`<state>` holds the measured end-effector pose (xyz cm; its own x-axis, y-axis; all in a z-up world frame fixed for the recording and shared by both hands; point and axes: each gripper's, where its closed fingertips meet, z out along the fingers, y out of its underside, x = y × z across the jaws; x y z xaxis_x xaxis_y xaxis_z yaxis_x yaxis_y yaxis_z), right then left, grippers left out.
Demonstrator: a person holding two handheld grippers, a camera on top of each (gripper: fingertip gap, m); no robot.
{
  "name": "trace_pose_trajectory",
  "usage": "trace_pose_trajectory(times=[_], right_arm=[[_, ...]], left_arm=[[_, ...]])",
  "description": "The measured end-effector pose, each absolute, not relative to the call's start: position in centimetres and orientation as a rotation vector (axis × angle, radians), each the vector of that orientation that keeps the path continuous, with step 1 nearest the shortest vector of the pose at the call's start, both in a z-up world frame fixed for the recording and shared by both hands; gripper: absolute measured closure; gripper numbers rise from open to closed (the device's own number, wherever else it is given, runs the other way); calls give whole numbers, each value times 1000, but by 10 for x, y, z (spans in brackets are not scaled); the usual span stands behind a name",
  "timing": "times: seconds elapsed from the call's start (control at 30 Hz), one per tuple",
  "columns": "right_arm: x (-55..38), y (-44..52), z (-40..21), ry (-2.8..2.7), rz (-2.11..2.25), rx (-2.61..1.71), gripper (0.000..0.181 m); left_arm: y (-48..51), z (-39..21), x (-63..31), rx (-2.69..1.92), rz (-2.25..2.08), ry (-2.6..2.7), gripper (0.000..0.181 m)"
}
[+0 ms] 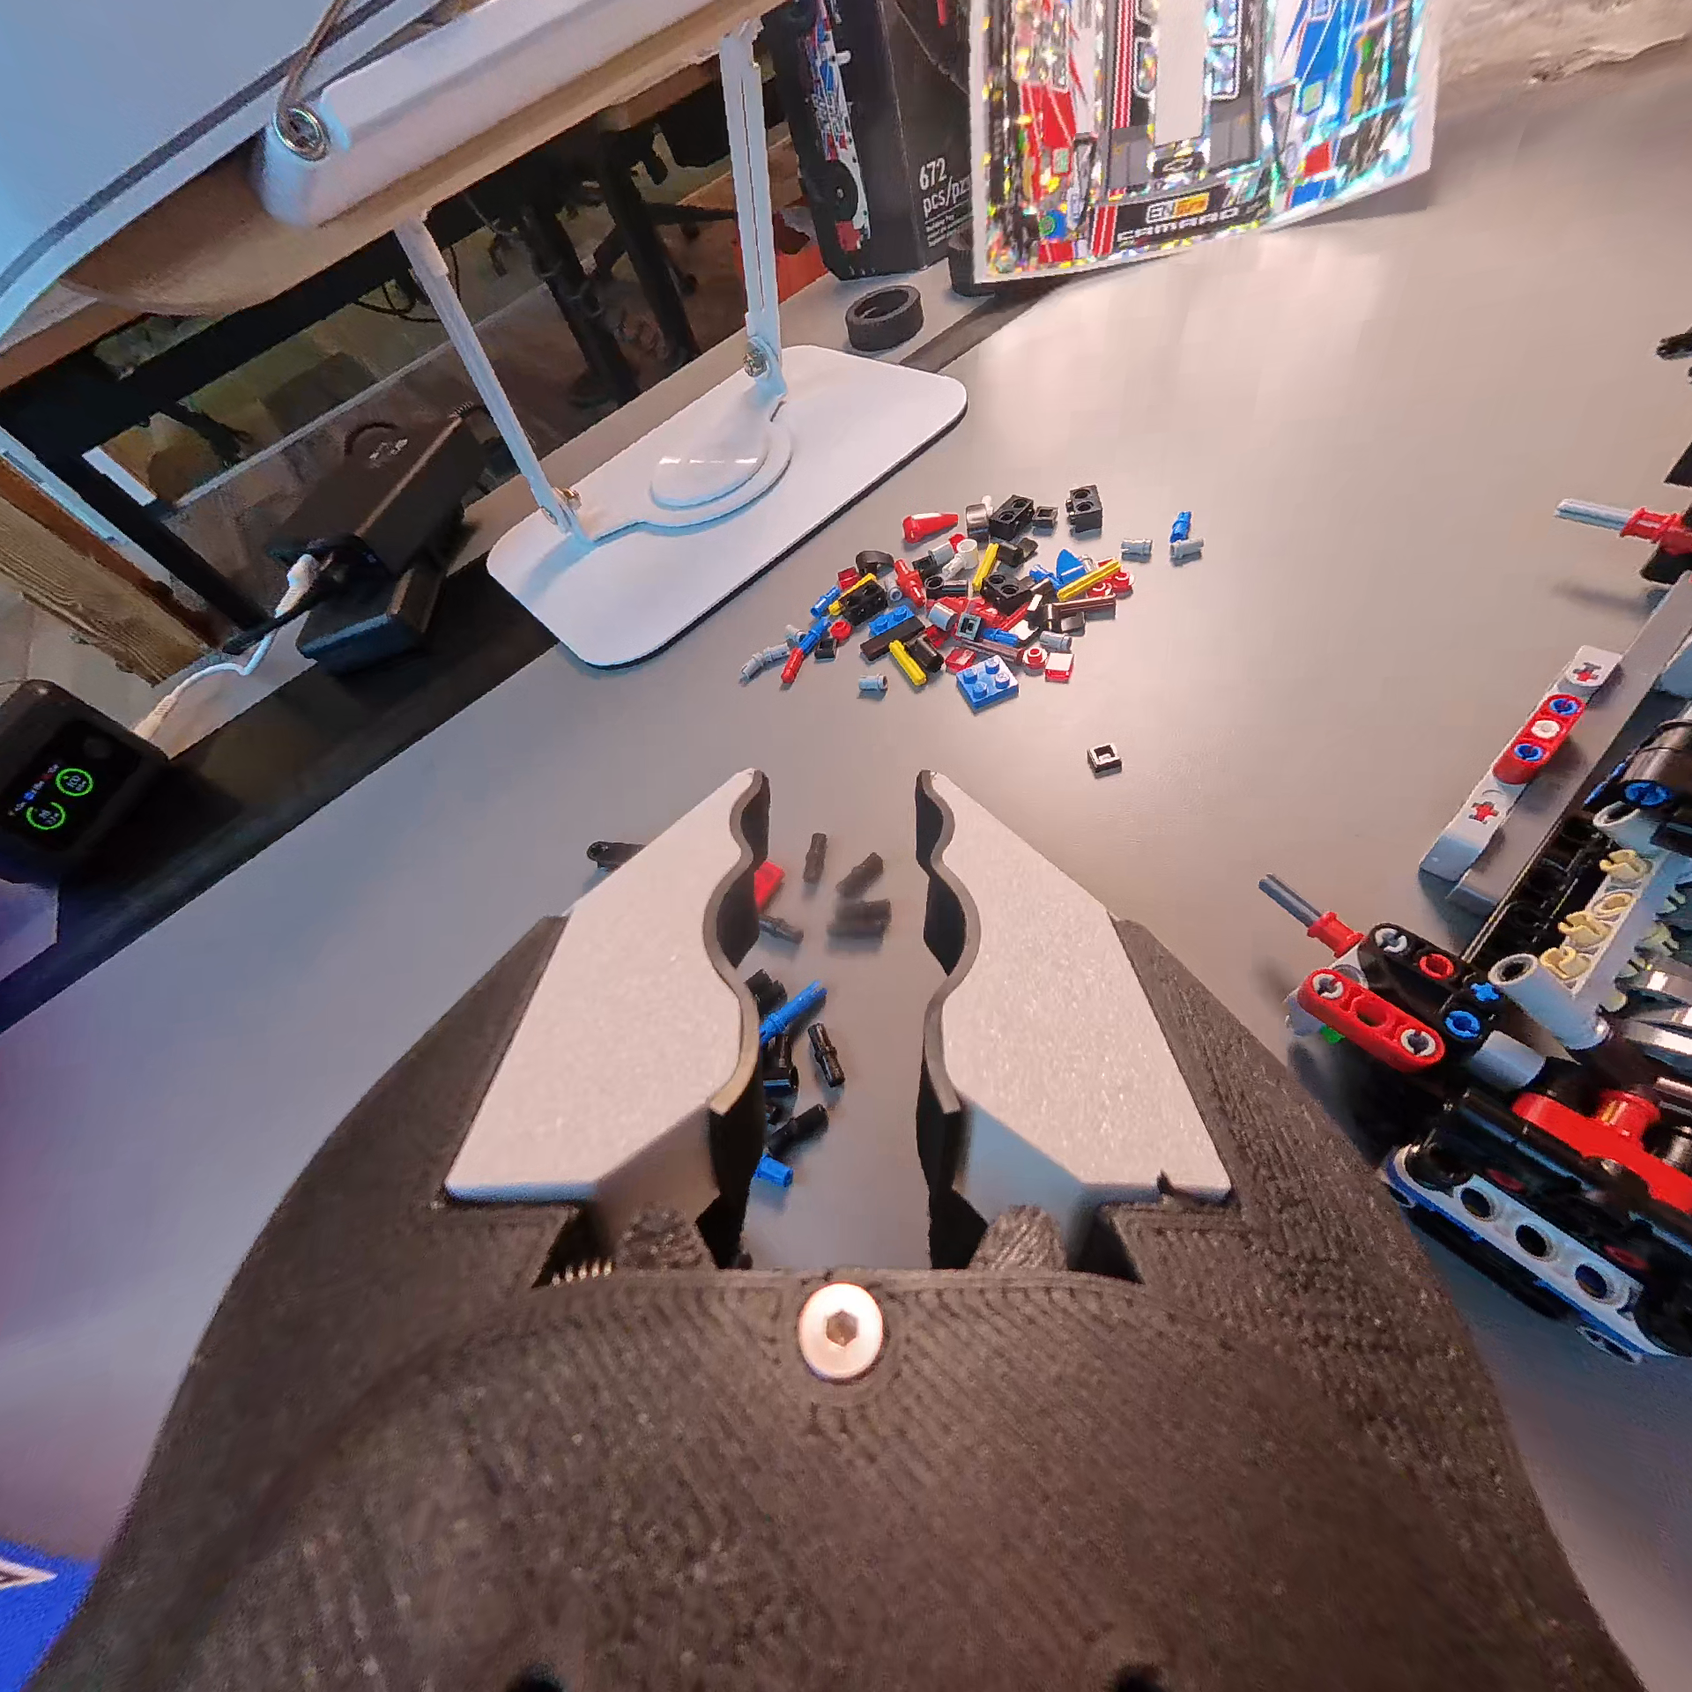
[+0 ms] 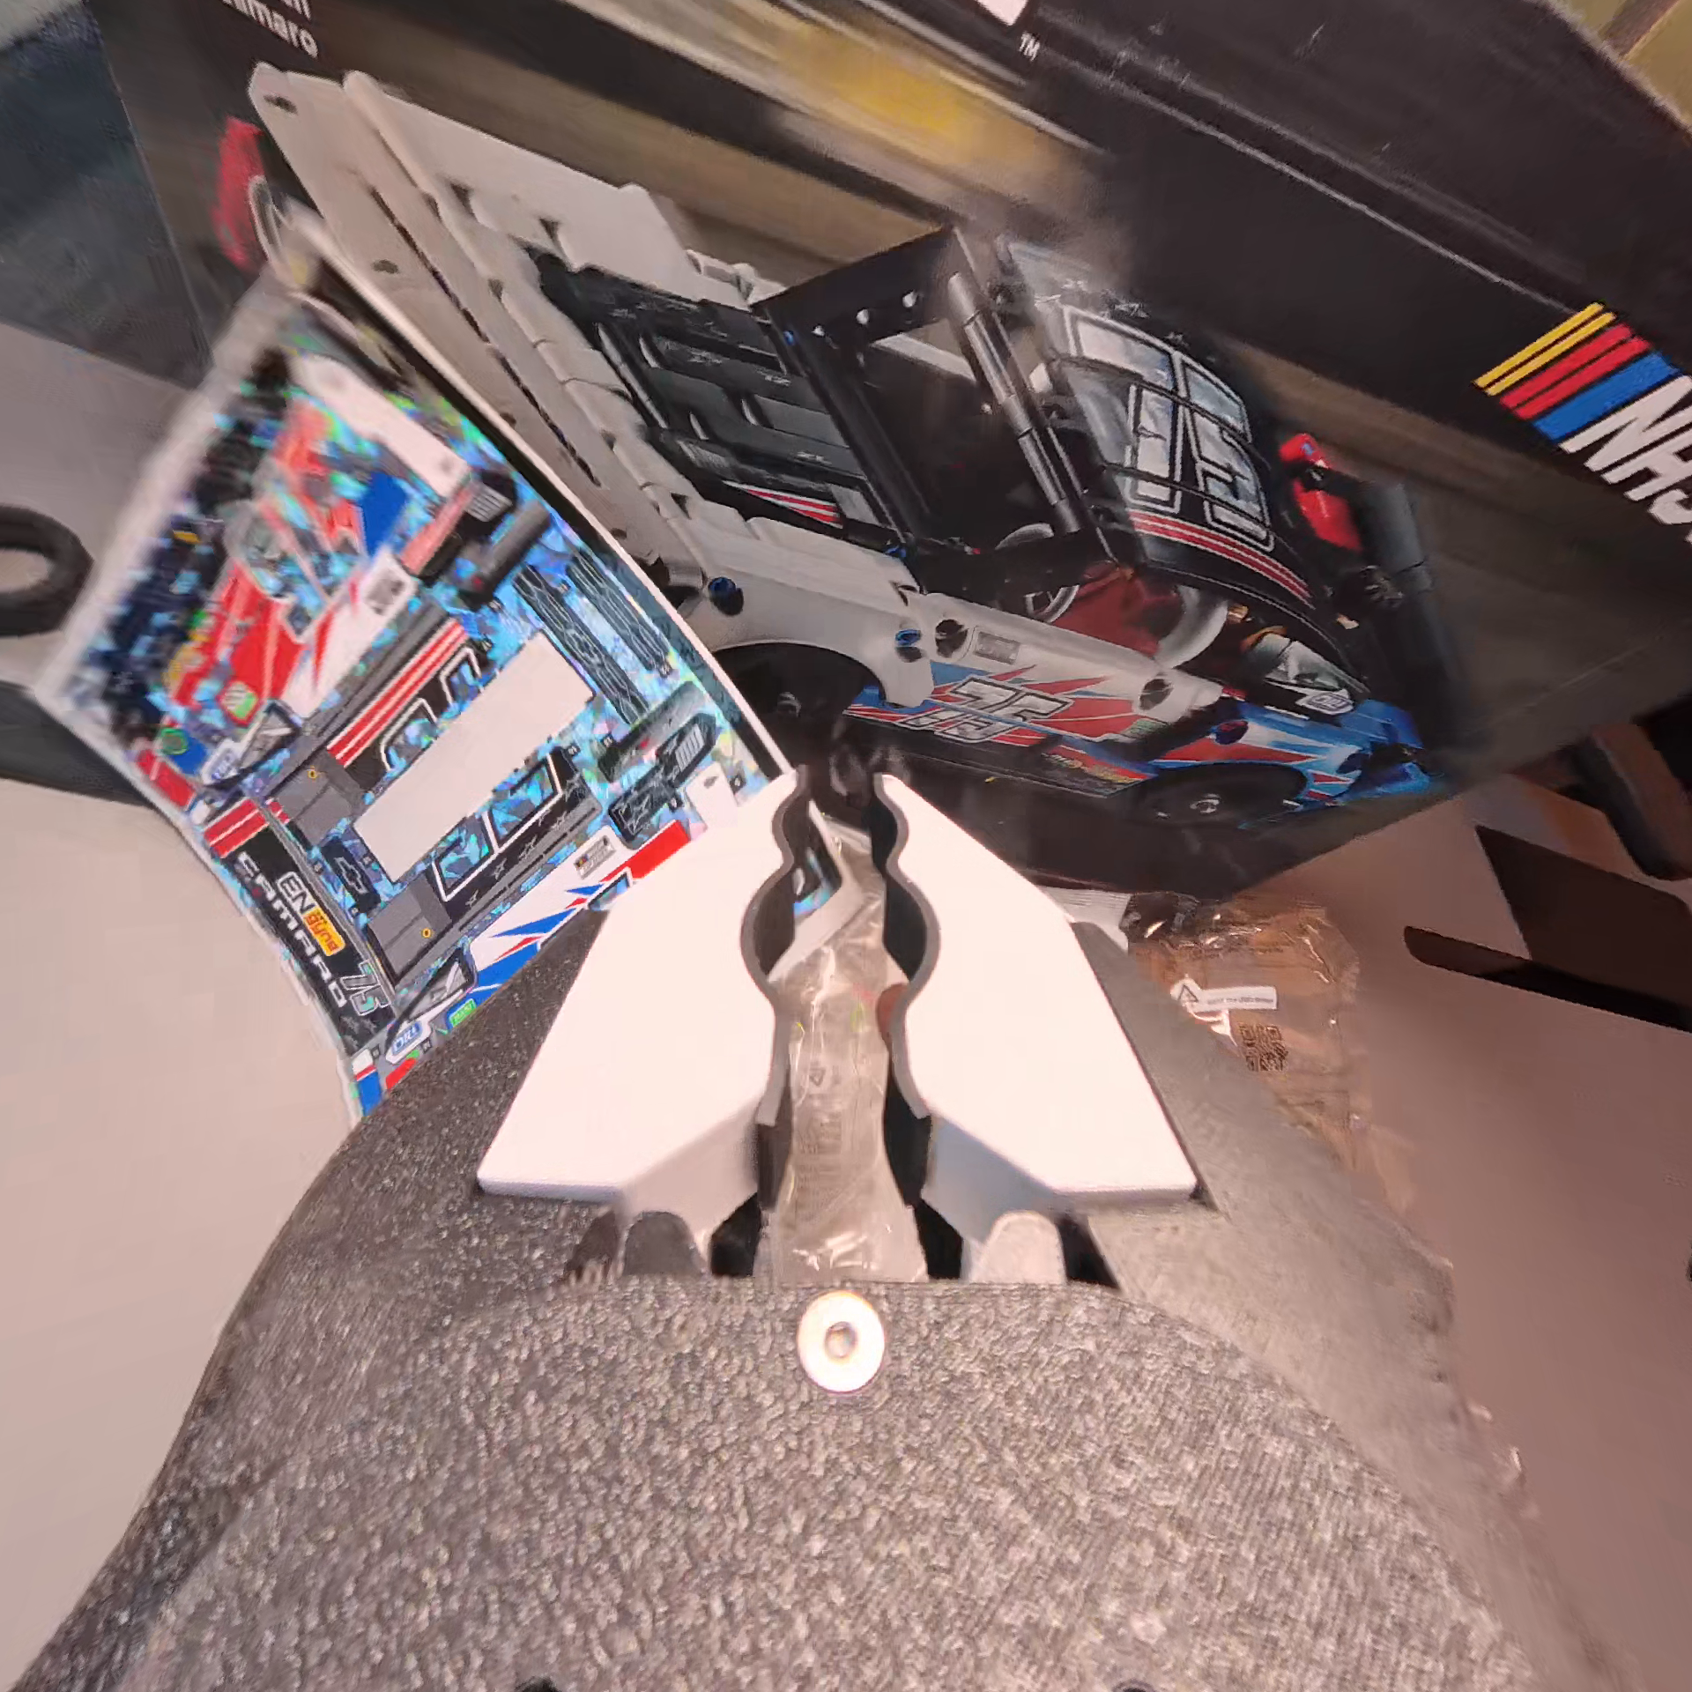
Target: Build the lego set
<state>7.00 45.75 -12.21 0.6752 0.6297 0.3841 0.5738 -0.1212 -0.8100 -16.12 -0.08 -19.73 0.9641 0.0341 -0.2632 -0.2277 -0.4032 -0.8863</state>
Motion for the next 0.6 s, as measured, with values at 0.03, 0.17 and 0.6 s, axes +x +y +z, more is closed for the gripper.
trace_pose_trajectory(times=[0.03,0.17,0.6], right_arm=[[69,455,-116,-951,92,-1773,161],[68,423,-77,-953,228,-1641,152],[111,207,-77,-1065,775,-1563,149]], left_arm=[[-2,-196,-161,-1963,288,133,151],[-6,-190,-161,-1943,285,107,151],[-25,-156,-139,-1827,221,60,149]])
